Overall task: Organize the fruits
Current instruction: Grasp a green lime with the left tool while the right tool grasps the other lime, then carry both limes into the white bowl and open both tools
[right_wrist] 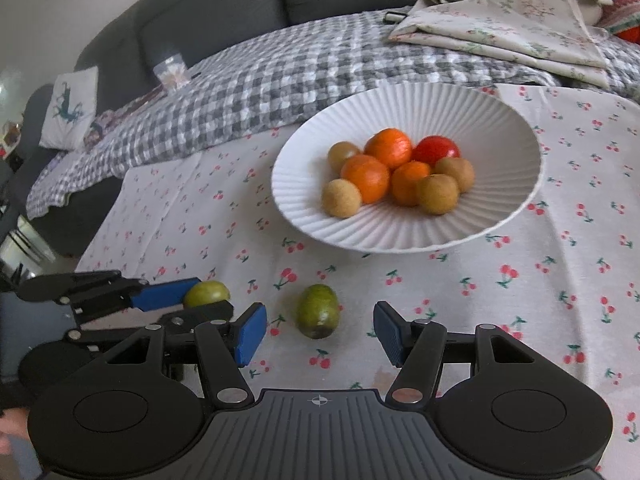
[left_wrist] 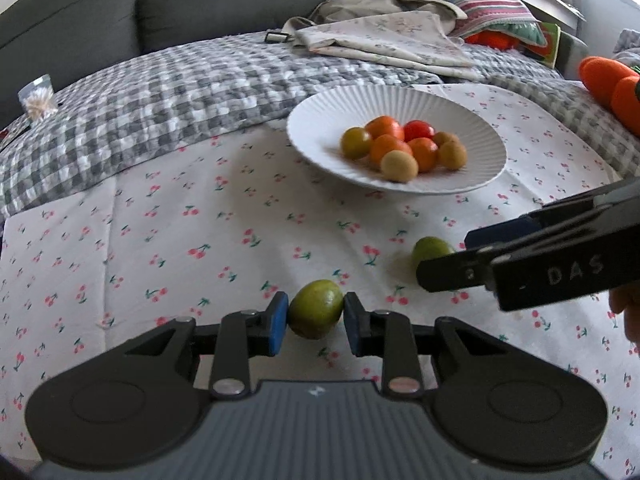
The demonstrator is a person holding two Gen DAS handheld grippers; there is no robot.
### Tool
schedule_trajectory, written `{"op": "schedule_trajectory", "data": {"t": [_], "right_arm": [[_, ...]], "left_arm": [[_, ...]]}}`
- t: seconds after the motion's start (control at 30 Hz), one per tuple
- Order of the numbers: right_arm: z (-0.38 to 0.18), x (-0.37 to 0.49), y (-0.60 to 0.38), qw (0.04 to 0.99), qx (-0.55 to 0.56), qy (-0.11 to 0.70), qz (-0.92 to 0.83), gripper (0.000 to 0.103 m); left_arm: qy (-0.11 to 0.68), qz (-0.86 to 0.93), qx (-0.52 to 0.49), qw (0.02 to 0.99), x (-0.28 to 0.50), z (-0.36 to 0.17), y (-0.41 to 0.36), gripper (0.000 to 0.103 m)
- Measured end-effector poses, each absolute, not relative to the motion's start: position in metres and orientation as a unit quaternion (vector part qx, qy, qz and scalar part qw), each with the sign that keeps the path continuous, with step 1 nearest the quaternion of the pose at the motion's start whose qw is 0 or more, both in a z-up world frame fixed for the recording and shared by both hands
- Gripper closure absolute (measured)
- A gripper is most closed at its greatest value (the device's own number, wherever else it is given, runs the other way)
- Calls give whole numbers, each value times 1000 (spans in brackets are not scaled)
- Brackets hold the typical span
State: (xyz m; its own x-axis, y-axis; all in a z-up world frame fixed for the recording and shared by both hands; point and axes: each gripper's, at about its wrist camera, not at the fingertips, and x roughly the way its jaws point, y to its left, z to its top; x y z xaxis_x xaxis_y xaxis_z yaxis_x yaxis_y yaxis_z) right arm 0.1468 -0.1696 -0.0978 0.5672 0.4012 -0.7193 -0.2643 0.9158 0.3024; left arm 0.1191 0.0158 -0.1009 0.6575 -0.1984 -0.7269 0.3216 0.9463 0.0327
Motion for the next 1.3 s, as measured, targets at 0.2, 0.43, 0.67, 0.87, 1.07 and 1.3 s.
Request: {"op": "schedule_trajectory", "data": {"t": [0.2,0.43,0.67,0.87,1.07,1.3], "right_arm": [[-105,149,-151,884,34,423,197,76],[-103,146,-148,887,16,417,200,78],[-87,137,-152,892,7,401,207,78],[-74,129,-162,895,5,392,212,78],[-56,122,-175,901,17,374,218,78],[-48,121,-186,904,23,368,217,78]], "left_arm": [[386,-143,73,908,117,-100,22,75],[382,-143,68,911,117,-96,20,75],[373,-143,60,915,118,-89,14,75],[368,-146,51,917,118,-85,7,75],[357,-153,48,920,119,-79,-3,75],[342,-156,44,926,122,-68,-16,75]]}}
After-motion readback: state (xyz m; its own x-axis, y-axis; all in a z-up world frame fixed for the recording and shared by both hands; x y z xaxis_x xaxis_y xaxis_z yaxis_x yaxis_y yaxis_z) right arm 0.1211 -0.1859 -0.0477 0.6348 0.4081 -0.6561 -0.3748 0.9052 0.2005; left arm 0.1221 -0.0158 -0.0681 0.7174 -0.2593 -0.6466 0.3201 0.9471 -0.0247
